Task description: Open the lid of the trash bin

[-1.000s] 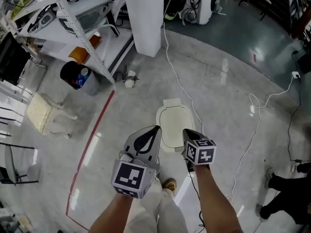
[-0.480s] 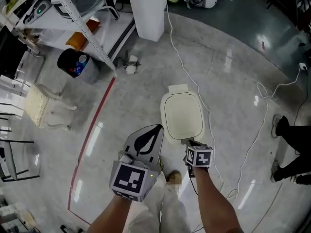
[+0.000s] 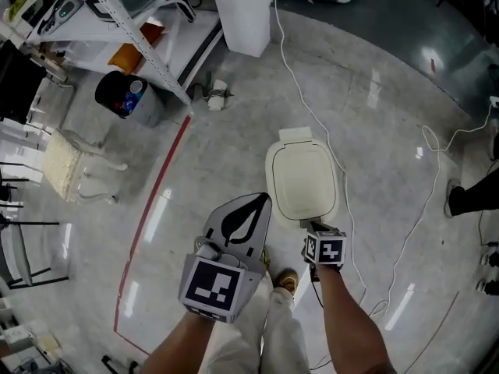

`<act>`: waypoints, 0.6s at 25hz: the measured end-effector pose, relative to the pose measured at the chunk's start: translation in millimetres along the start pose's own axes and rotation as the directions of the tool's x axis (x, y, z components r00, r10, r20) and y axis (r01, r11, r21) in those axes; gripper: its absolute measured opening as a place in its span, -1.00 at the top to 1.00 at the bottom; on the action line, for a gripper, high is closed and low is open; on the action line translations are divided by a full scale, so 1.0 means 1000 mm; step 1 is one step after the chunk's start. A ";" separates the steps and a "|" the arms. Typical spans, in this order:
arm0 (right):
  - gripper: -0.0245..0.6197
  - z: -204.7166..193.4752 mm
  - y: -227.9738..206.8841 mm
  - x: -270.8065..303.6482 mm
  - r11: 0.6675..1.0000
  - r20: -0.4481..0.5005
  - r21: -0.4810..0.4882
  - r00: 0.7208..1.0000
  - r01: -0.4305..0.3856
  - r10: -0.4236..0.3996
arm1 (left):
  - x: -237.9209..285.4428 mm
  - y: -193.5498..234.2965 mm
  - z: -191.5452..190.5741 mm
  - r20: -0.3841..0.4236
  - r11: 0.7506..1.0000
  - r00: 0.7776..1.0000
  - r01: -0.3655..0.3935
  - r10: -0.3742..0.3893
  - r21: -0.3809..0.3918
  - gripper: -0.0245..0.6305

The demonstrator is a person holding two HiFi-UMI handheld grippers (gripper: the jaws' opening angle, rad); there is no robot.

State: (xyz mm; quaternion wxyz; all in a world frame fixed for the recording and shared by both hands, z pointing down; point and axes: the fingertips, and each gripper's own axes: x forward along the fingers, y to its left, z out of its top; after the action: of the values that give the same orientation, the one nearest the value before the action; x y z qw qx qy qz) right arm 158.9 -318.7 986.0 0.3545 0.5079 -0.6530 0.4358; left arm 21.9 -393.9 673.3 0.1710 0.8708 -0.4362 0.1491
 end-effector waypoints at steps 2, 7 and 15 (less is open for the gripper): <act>0.81 0.000 0.002 0.000 1.000 0.000 -0.017 1.000 -0.001 0.001 | 0.002 0.001 -0.003 -0.007 1.000 1.000 0.001 -0.001 -0.003 0.93; 0.81 -0.003 0.004 0.003 0.999 0.002 -0.040 1.000 -0.008 0.008 | 0.006 -0.002 -0.012 -0.013 1.000 1.000 0.009 -0.009 -0.008 0.93; 0.81 -0.002 0.007 0.006 0.998 0.005 -0.059 1.000 -0.001 0.001 | 0.004 0.005 -0.012 -0.008 1.000 1.000 -0.004 0.004 -0.019 0.93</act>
State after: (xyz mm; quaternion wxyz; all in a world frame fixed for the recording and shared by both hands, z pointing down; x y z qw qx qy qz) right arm 150.8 -317.8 990.7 0.3677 0.4978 -0.6667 0.4153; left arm 19.2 -394.3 687.0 0.1807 0.8675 -0.4388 0.1488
